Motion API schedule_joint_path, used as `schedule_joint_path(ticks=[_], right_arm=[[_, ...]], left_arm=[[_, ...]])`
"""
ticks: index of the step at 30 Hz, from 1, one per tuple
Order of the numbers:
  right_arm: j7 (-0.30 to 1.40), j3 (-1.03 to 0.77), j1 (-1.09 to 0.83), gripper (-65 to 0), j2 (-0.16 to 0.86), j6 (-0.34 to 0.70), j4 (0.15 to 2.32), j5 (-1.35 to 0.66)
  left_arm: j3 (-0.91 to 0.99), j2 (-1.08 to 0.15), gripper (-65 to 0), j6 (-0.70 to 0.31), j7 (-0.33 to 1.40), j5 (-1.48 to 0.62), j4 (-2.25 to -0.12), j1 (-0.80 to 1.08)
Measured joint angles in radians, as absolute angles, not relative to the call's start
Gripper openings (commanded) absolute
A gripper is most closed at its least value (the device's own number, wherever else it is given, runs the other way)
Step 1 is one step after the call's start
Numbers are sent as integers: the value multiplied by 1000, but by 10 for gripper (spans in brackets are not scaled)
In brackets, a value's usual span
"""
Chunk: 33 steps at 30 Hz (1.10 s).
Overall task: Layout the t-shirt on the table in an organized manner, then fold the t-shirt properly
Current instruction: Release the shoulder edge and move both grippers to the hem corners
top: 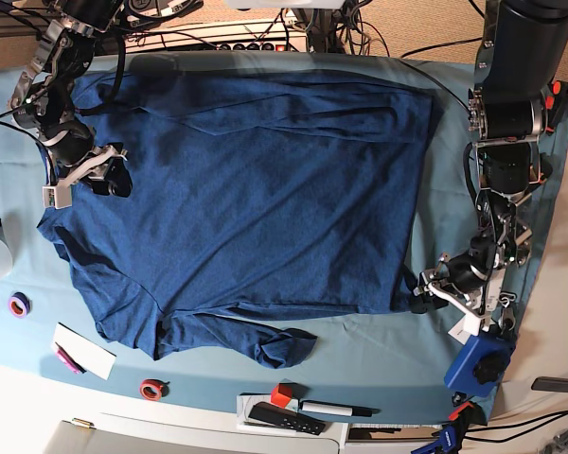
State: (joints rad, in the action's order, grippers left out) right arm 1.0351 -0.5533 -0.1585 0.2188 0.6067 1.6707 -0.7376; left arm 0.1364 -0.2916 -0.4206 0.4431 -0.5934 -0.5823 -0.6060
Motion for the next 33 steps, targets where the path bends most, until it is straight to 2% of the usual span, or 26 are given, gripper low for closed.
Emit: schedule_joint_path(ticks=[9,16,24,26,29,33], right_arm=[[1019,-553,-158,-382,197,606,1671,-738],[1016,-553,-158,-382,178,607,1671,-737],[1017,-553,-159,-382,177,606,1671,-737],[1017,-553,-158,-382,177,607,1671,-737],[1017,-553,-159,-382,178,607,1671,-736],[939,-553,-158,-382,178,606,1671,-634]], left_arm=[[-57,-290,-367,-408,497,-606,-598,-660],[-67,-284,-367,-411,501,-626,-598,-664],[-69,-282,-368,-461,516,-682,-597,-660],[-69,-279,-423,-461,515,-682,-597,-657],[-69,-274,-648,-461,463,-689,-597,-642],[-69,-274,-650,-461,430,-687,-595,-638]])
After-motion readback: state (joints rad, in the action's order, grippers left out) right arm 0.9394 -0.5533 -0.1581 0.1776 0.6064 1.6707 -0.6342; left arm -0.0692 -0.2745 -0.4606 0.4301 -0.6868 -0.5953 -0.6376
